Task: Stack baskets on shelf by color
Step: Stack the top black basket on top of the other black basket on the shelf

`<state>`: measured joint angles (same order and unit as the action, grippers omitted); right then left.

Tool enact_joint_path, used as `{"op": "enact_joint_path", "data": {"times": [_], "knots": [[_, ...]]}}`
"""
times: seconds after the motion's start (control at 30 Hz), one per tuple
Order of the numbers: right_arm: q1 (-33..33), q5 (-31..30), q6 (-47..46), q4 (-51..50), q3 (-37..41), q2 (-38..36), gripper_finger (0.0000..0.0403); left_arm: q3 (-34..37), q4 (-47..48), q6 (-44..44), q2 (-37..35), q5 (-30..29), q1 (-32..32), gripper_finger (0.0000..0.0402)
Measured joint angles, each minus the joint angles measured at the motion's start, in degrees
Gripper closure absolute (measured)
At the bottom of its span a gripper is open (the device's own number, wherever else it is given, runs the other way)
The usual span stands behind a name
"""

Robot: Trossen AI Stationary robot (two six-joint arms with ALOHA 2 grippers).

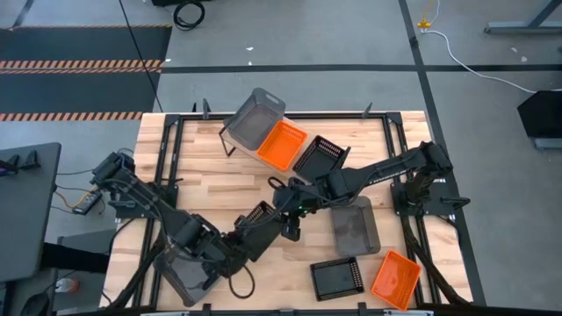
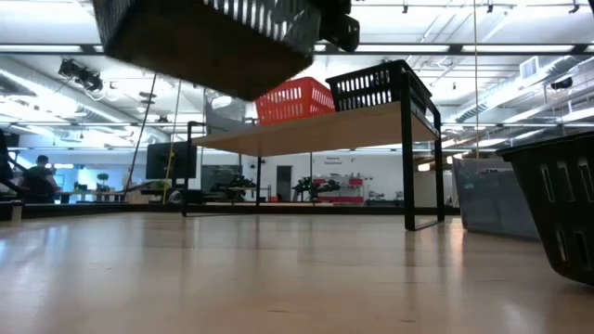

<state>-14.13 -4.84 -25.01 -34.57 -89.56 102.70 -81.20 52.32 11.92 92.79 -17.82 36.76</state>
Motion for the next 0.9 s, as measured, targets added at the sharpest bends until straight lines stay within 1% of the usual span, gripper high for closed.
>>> {"op": "enact_joint_path", "data": {"times": [0.07,0.33,0.43,0.6,0.9], "knots": [[0.00,-0.01,0.34,0.25,-0.02,-0.02,0.0231,-0.63,-1.10,1.85,0.00,-0.81,0.20,0.0391],[0.11,1.09,0.59,-0.36,-0.02,0.20,0.0231,-1.34,-0.86,4.17,0.00,-4.37,0.80,0.0391],[0.15,1.72,-0.27,-1.48,-0.02,0.25,0.0231,-1.34,0.51,4.05,0.00,-4.90,0.79,0.0391],[0.55,5.33,-1.85,-3.00,-0.02,0.28,0.0231,-1.30,1.68,2.32,0.00,-5.88,0.71,0.0391],[1.16,6.16,-2.14,-3.56,-0.02,0.30,0.0231,-1.30,1.16,2.10,0.22,-6.21,1.42,0.0391]]}}
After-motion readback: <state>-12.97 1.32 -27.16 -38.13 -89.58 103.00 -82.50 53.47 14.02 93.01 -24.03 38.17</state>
